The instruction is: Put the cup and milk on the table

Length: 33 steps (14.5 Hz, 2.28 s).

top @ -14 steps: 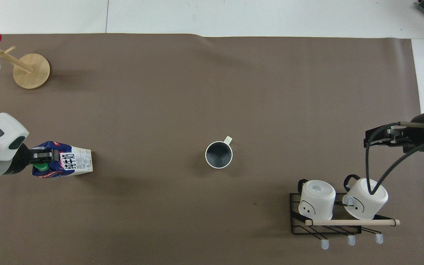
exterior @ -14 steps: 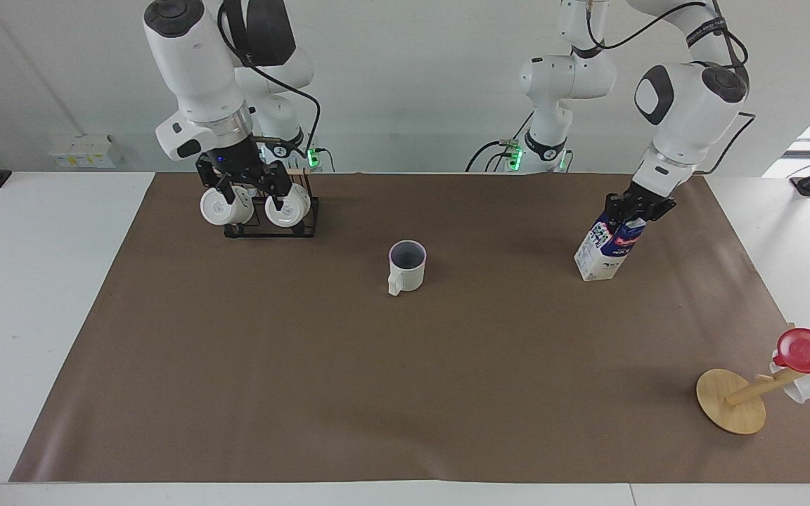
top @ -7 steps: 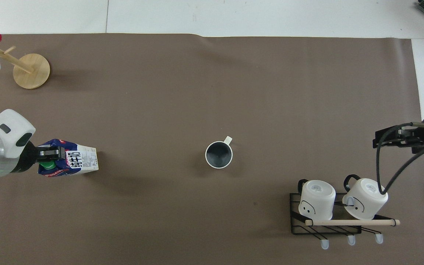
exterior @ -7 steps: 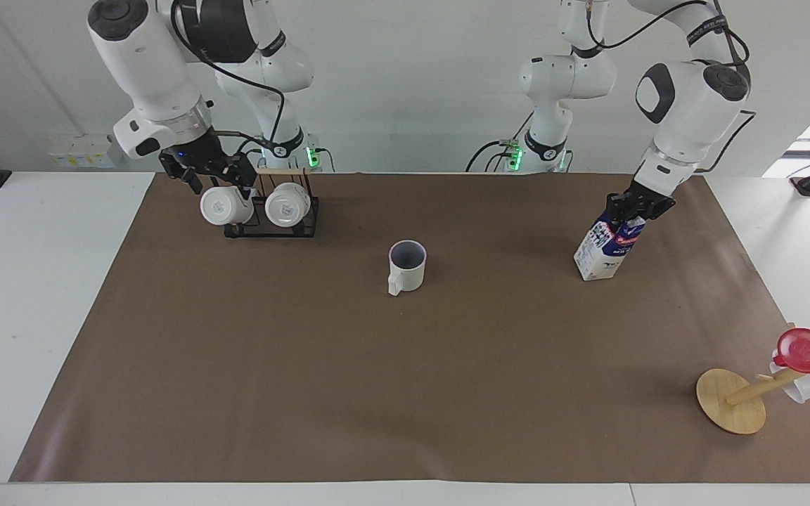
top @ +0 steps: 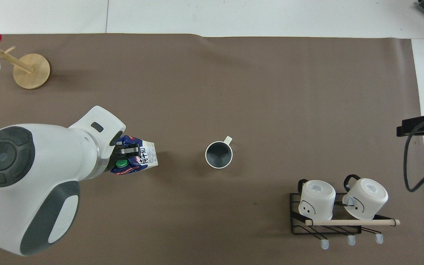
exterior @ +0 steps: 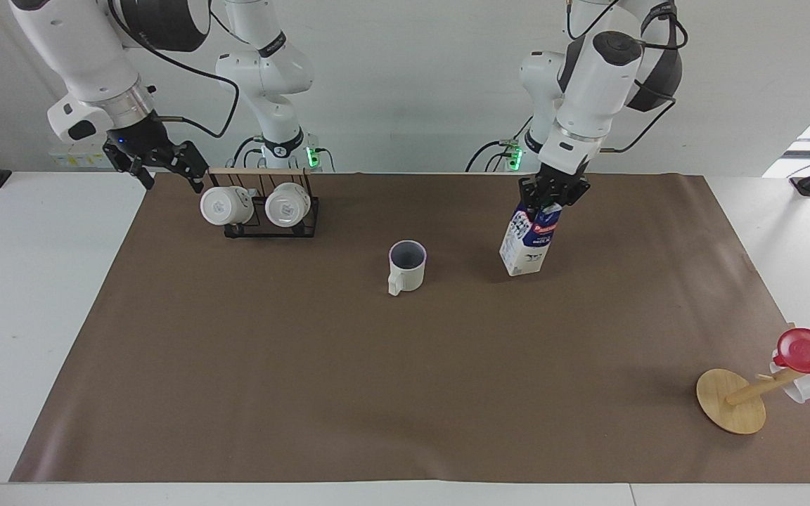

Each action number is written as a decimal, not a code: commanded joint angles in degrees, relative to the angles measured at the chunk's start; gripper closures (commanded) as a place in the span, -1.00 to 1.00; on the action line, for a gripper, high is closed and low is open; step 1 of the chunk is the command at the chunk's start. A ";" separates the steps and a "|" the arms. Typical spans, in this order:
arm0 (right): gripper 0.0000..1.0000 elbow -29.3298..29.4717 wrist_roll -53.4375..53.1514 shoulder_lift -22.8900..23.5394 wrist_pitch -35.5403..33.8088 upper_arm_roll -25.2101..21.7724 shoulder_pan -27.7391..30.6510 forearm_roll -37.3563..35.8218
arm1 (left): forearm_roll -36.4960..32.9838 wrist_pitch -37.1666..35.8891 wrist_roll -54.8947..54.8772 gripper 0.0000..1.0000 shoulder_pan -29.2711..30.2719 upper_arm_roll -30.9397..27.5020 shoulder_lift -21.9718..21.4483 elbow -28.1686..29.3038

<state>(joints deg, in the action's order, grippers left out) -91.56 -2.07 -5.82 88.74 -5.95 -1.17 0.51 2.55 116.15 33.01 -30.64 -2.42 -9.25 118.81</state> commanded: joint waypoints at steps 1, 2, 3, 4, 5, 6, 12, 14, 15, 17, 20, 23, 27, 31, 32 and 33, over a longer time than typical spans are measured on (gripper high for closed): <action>-1.00 3.67 2.15 -0.33 -4.87 0.24 0.29 -0.33 | -0.62 3.19 4.78 0.18 -4.24 -1.00 2.65 -1.03; -1.00 4.19 2.33 -0.33 -6.28 0.24 0.21 -0.42 | -0.62 3.99 4.87 0.17 -4.69 -1.09 3.52 -1.03; -1.00 4.72 2.34 -0.42 -7.60 0.42 0.29 -0.42 | -0.62 4.78 4.96 0.13 -4.78 -1.01 4.32 -1.03; -1.00 4.55 2.16 -0.68 -6.57 0.59 0.12 -0.24 | -0.62 5.74 5.05 0.12 -4.78 -1.00 5.11 -1.03; -1.00 3.94 1.99 -0.68 -5.86 0.68 -0.23 -0.42 | -0.62 6.19 5.13 0.12 -4.87 -1.00 6.07 -1.03; -1.00 3.33 1.81 -0.86 -5.85 0.68 -0.32 -0.33 | -0.62 6.72 5.14 0.12 -4.95 -1.00 6.86 -1.03; -1.00 -1.16 0.75 -2.96 -2.78 0.94 -2.08 -0.86 | -0.62 7.34 7.77 -0.06 -6.89 -1.00 7.93 -1.03; -1.00 -1.25 0.75 -2.97 -2.69 0.95 -1.99 -0.86 | -0.62 7.34 7.77 -0.99 -6.89 -1.00 7.93 -1.03; -1.00 -1.25 0.58 -2.97 -2.69 0.95 -1.99 -0.86 | -0.62 7.42 7.86 -1.00 -6.89 -1.00 7.93 -1.03; -1.00 -1.25 0.49 -2.97 -2.69 0.95 -1.99 -0.86 | -0.62 7.42 7.77 -1.00 -6.98 -1.00 7.93 -1.12; -1.00 1.37 0.75 -1.31 -4.35 0.86 -1.03 0.01 | -0.62 6.03 7.68 -1.00 -6.98 -1.00 7.84 -1.73; -1.00 7.62 0.67 3.62 -8.76 0.42 -0.93 -0.24 | -0.62 -3.34 7.51 -1.00 -6.80 -1.09 6.87 -7.51; -1.00 7.63 0.58 3.80 -7.09 0.33 -0.85 0.37 | -1.06 -16.29 1.65 -1.00 -4.35 -2.41 5.47 -15.79; -1.00 6.05 0.66 2.92 -6.47 0.42 -1.55 -0.06 | -1.15 -20.34 -10.91 -1.00 4.42 -3.29 2.40 -17.20; -1.00 5.87 0.67 2.83 -6.12 0.42 -1.55 -0.33 | -1.15 -21.39 -13.99 -1.00 6.02 -3.38 1.69 -17.99; -1.00 5.61 0.84 2.75 -5.68 0.33 -1.55 -0.42 | -1.15 -23.14 -16.63 -1.00 8.03 -3.55 1.60 -19.04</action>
<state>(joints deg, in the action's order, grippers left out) -85.48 -1.53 -2.76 82.14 -5.71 -2.80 0.36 2.13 96.57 21.17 -25.75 -6.19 -6.60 101.57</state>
